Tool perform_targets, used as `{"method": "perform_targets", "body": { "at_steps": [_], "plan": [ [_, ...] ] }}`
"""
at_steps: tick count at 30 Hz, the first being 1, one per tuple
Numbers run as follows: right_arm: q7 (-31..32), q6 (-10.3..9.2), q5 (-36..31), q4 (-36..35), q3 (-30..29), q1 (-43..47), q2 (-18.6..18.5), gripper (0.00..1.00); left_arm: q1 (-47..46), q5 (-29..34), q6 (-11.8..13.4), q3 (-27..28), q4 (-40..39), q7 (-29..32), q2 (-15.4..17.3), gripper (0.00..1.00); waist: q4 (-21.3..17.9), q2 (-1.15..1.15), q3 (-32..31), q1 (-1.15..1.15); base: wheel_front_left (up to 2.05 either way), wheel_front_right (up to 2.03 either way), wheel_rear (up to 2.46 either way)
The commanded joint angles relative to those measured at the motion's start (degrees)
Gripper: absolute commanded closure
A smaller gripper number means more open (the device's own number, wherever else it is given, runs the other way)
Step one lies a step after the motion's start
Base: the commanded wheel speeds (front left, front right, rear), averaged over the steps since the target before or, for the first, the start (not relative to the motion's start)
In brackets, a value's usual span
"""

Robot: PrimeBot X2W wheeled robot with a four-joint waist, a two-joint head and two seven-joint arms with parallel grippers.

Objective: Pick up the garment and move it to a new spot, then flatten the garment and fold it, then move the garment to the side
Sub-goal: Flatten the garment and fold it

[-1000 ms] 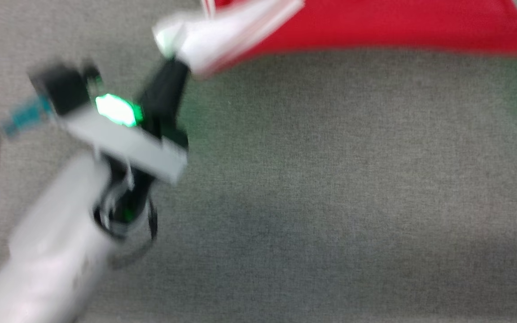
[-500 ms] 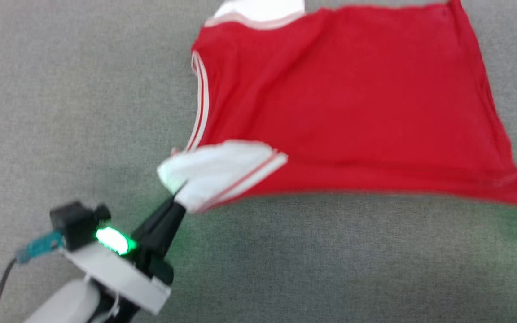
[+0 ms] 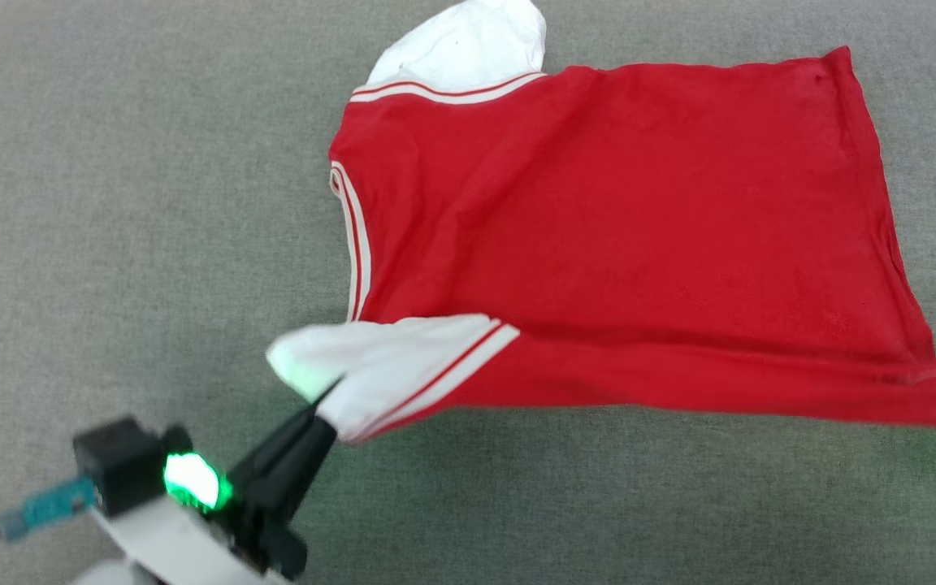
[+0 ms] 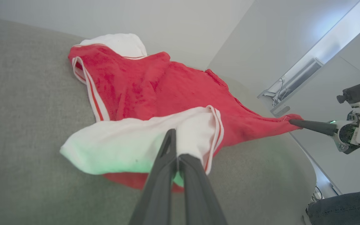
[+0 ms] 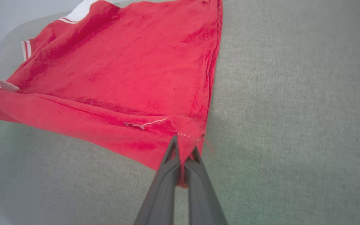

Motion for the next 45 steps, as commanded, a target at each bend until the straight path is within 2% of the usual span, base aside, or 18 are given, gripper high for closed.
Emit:
{"method": "perform_targets", "body": {
  "at_steps": [1, 4, 9, 11, 16, 20, 27, 31, 37, 38, 39, 40, 41, 42, 43, 45],
  "plan": [
    [0.64, -0.09, -0.61, -0.34, -0.63, -2.18, 0.43, 1.0, -2.34, 0.43, -0.52, 0.01, -0.25, 0.59, -0.07, 1.0, 0.01, 0.0, 0.0, 0.0, 0.0, 0.0, 0.0],
    [2.52, -0.09, -1.13, 0.76, 0.35, -7.11, 0.62, 1.0, -7.37, 0.32, -1.4, -0.05, 0.94, 2.19, -0.94, 1.0, -0.18, 0.0, 0.04, 0.0, 0.0, 0.0, 0.0],
    [4.03, -0.09, -1.54, 6.78, 3.39, -17.35, 0.51, 1.0, -17.41, -1.0, -2.53, -0.85, 5.35, 4.36, -3.52, 1.0, -0.64, 0.0, 0.67, 0.0, 0.0, 0.0, 0.0],
    [3.85, -0.09, -1.85, 9.84, 5.13, -20.8, 0.4, 1.0, -20.93, -2.42, -2.79, -1.3, 8.21, 4.83, -5.08, 1.0, -0.81, 0.0, 1.1, 0.0, 0.0, 0.0, 0.0],
    [1.66, -0.09, -2.27, 17.01, 9.33, -28.16, 1.03, 1.0, -27.03, -4.08, -2.9, -4.02, 15.82, 5.2, -6.34, 1.0, -1.94, 0.0, 2.63, 0.0, 0.0, 0.0, 0.0],
    [-1.52, -0.09, -3.04, 23.68, 12.05, -33.29, 1.95, 1.0, -29.62, -3.71, -2.91, -7.58, 21.37, 4.72, -6.15, 1.0, -2.56, 0.0, 3.82, 0.0, 0.0, 0.0, 0.0],
    [-6.31, -0.09, -2.63, 32.68, 18.38, -38.67, 1.3, 1.0, -31.44, -1.81, -2.92, -13.04, 28.7, 3.09, -5.9, 1.0, -2.77, 0.0, 4.96, 0.0, 0.0, 0.0, 0.0],
    [-8.47, -0.09, -2.1, 36.19, 21.71, -40.09, 0.33, 1.0, -32.35, 0.53, -2.9, -15.89, 33.31, 3.3, -6.13, 1.0, -2.37, 0.0, 4.77, 0.0, 0.0, 0.0, 0.0],
    [-11.32, -0.09, -0.41, 39.32, 26.32, -41.38, -0.87, 1.0, -32.97, 0.3, -2.75, -18.74, 37.77, 3.34, -6.5, 1.0, -2.29, 0.0, 3.41, 0.0, 0.0, 0.0, 0.0],
    [-11.95, -0.09, -0.19, 39.74, 26.94, -41.69, -0.96, 1.0, -33.19, 0.49, -2.75, -19.1, 38.36, 3.13, -6.4, 0.97, -2.34, 0.0, 3.06, 0.0, 0.0, 0.0, 0.0],
    [-12.55, -0.09, 0.1, 40.23, 27.54, -41.93, -1.04, 1.0, -33.34, 0.44, -2.75, -19.35, 38.96, 3.01, -6.38, 0.82, -2.37, 0.0, 2.71, 0.0, 0.0, 0.0, 0.0],
    [-13.3, -0.09, 0.21, 40.56, 28.14, -42.0, -1.19, 0.84, -33.56, 0.4, -2.75, -19.66, 39.34, 2.88, -6.34, 0.7, -2.39, 0.0, 2.32, 0.0, 0.0, 0.0, 0.0],
    [-14.03, -0.09, 0.15, 40.9, 28.92, -41.99, -1.36, 0.58, -33.86, 0.42, -2.75, -19.83, 39.71, 2.75, -6.21, 0.5, -2.38, 0.0, 1.89, 0.0, 0.0, 0.0, 0.0],
    [-14.92, -0.09, 0.17, 41.27, 29.53, -41.9, -1.48, 0.34, -34.09, 0.31, -2.75, -19.95, 40.07, 2.59, -6.04, 0.0, -2.39, 0.0, 1.44, 0.0, 0.0, 0.0, 0.0],
    [-15.72, -0.09, 0.28, 41.63, 29.91, -41.85, -1.54, 0.0, -34.21, -0.1, -2.75, -20.12, 40.22, 2.68, -5.88, 0.0, -2.4, 0.0, 0.95, 0.0, 0.0, 0.0, 0.0],
    [-17.43, -0.09, 0.23, 42.18, 30.78, -41.63, -1.92, 0.0, -34.38, -1.27, -2.76, -19.83, 40.15, 3.04, -5.36, 0.0, -2.35, 0.0, -0.25, 0.0, 0.0, 0.0, 0.0]
  ]
}}
